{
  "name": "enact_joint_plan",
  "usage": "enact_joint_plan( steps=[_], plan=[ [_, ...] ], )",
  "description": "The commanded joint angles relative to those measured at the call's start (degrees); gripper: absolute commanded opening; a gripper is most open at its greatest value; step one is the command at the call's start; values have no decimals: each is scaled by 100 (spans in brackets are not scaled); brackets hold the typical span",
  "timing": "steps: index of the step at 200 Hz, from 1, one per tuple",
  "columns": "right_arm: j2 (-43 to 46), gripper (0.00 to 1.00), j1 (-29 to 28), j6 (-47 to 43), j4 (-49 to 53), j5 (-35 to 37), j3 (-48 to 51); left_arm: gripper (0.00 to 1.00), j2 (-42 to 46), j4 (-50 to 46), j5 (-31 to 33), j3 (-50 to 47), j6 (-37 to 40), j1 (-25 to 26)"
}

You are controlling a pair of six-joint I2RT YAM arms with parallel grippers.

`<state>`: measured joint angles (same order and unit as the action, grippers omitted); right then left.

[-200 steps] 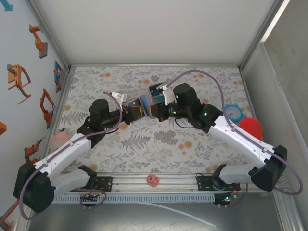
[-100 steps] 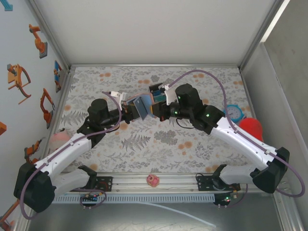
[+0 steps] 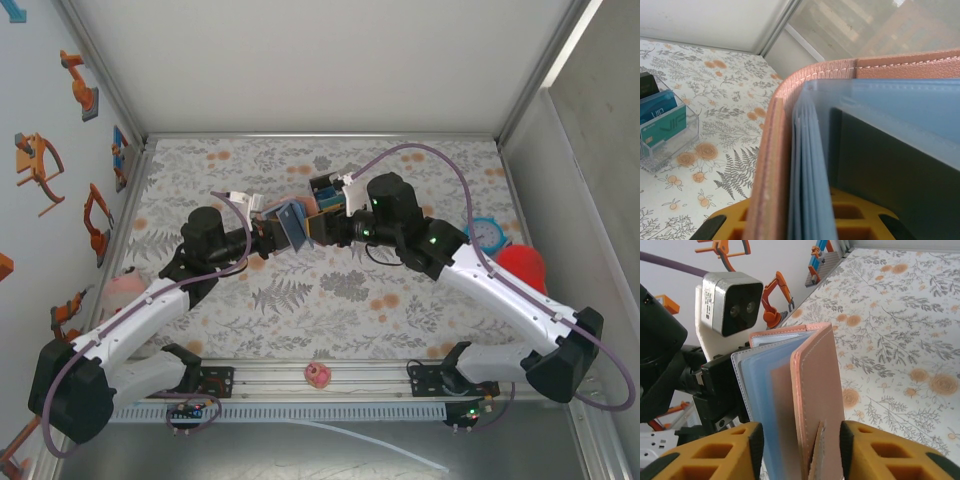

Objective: Take the credit cards out of the card holder

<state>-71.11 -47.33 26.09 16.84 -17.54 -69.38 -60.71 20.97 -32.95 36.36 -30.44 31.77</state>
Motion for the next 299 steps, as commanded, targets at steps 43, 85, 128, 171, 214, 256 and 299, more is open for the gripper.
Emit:
enact_joint_plan(
  steps=[43,85,128,171,214,256,299],
  plan=[
    [-262,52,-29,-105,127,176,-197,6,202,233,-247,-24,-104,-45],
    [-455,57,-30,-182,379,383,-352,7,217,194,-265,3,-130,-42],
    [-326,65,-31,-343,476,435,-349,6,234,-111,-232,112,-129,-45],
    [-34,88,-29,-850,208,255,85,6,135,-449,-216,347,-277,-54],
    [0,99,-39,-1083,20,194,296,6,40,-436,-265,433,-416,-52],
    [-145,99,-82,-1125,-69,87,277,6,-97,-454,-253,460,-552,-55],
    [-307,99,-131,-1149,-178,-26,235,6,-248,-407,-258,495,-620,-56]
  ],
)
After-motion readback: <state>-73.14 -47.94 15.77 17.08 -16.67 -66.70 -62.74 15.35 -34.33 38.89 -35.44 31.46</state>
